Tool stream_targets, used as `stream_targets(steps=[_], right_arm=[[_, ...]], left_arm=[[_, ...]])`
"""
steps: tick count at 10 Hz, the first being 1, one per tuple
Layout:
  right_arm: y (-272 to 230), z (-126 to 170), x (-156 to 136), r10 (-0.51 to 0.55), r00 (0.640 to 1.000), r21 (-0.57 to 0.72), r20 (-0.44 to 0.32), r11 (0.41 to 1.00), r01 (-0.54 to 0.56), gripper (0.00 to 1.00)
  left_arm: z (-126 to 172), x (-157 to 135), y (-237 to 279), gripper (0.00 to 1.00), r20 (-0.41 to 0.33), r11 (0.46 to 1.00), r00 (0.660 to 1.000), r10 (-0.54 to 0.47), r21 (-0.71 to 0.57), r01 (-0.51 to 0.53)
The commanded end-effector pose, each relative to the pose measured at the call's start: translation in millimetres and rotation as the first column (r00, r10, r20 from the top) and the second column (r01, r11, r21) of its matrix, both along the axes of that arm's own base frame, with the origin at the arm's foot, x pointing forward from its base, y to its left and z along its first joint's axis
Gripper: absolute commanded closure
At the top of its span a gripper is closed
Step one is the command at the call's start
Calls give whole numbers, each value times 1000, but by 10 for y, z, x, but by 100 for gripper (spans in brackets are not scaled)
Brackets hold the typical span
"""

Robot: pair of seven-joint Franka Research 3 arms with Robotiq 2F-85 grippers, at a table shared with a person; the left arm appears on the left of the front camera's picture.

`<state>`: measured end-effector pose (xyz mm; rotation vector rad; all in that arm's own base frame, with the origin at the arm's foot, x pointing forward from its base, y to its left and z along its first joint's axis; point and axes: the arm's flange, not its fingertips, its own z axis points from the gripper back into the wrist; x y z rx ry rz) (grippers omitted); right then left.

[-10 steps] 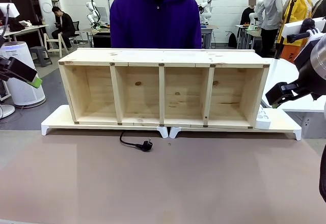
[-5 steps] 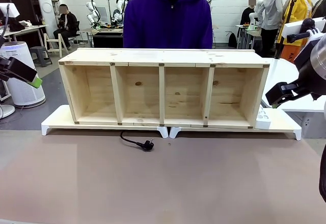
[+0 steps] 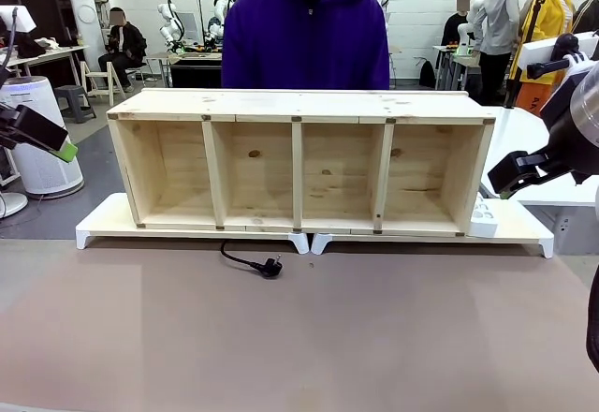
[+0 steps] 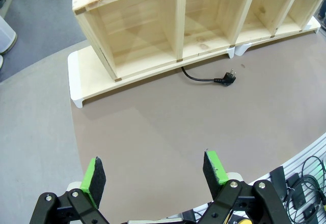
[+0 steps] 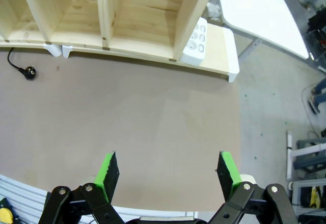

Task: Perform cable management.
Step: When the cord part of the Power Cable appears at the lower middle area of the table and stops, grasp the cord part of the Power Cable.

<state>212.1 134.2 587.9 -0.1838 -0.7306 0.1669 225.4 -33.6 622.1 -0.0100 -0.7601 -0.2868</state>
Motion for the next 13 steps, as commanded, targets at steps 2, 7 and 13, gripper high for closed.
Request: stream_targets(steps=[2,7,13], right_arm=[[-16,-7,19,-5,1000,-5,-2,1000,5,0],[579,105,332,199,978,-22,-64,979,-201,0],[1764,118,827,401,914,81,-58,915,-396,0]], left_arm=[[6,18,-9,0,7,1000,1000,6,-5,-6],[6,18,-9,0,7,1000,1000,6,-5,-6],[6,18,-9,0,7,1000,1000,6,-5,-6]])
